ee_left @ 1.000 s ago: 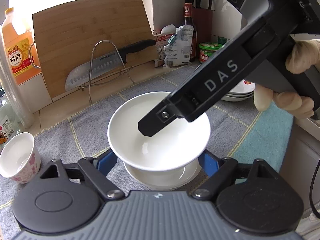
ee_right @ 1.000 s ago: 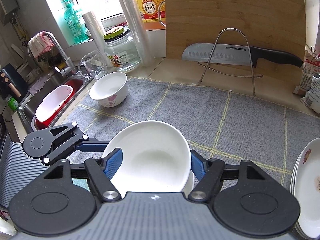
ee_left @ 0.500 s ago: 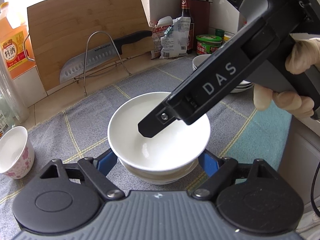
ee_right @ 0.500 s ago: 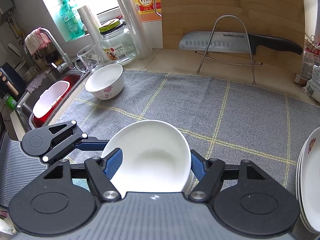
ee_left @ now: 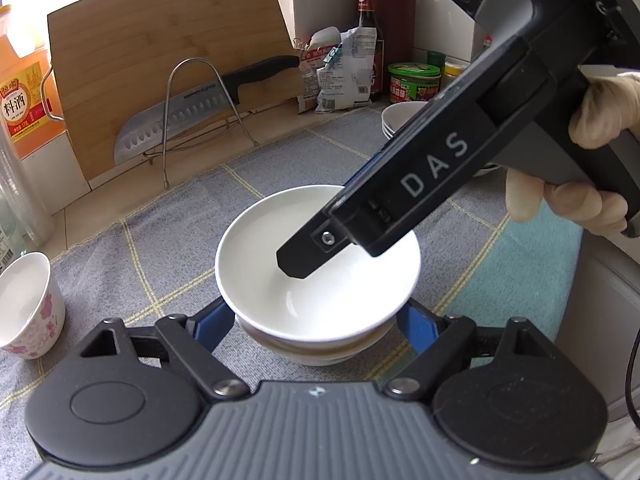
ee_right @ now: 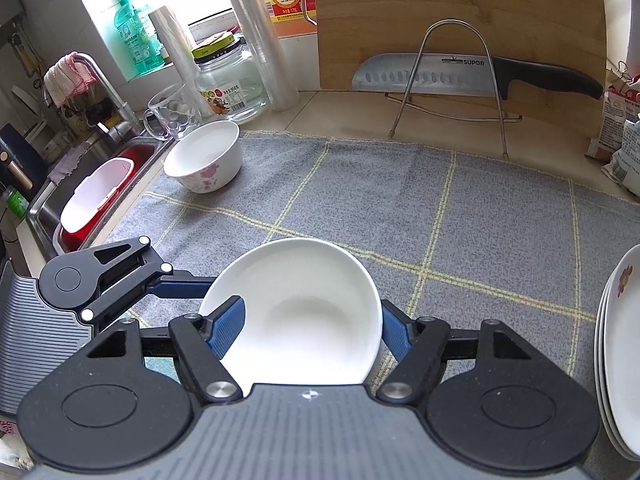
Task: Organize plates and bowls
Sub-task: 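Lower the held bowl into the pink-flower bowl with the right tool, then open the right tool and withdraw it from the stacked bowls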
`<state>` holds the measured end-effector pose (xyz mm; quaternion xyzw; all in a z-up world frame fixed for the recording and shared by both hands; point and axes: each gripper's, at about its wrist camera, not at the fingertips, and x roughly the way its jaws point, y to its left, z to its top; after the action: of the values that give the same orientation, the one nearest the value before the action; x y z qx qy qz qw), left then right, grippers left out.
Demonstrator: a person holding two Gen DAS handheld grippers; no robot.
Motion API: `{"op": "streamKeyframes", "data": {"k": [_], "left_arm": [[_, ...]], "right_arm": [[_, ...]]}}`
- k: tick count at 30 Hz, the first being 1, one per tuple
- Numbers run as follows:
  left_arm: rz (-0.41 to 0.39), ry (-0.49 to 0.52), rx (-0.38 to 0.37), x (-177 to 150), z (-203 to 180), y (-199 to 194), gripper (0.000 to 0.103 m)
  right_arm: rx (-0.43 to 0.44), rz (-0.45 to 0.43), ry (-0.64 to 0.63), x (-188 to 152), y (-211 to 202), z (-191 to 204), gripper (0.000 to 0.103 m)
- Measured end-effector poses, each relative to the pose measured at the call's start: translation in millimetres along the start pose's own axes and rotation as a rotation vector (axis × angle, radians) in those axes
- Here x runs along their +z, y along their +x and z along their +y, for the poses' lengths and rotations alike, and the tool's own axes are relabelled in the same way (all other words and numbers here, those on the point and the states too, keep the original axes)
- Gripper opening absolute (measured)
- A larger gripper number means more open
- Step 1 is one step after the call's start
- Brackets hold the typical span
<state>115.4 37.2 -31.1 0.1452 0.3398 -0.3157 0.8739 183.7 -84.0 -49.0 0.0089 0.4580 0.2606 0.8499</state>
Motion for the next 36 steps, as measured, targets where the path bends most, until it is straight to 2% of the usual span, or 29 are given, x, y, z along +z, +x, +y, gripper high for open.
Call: {"op": "streamKeyframes", "data": {"k": [23,26,28,30,36], "left_arm": [[0.006,-0.017,-0.014,-3,2,5,0.090],[0.000,0.001,-0.002,-3,0,4,0.092],[-0.002,0.005,-0.005,-4,0,2,0.095],[-0.005,0.006,-0.001,-5,0,-2,0.095],[-0.013,-0.008,0.005,-9,8,-16,0.096]], "right_arm": [[-0.002,-0.008,0.004,-1,1,0,0.078],[-0.001,-0.017,-0.001,-1,0,0,0.082],[0.009,-0.026,0.004,-1,-2,0,0.094],[-0.004,-0.038,-0.002,-1,-4,2,0.099],[-0.019,-0.060,0.013,-3,-10,2,0.103]]}}
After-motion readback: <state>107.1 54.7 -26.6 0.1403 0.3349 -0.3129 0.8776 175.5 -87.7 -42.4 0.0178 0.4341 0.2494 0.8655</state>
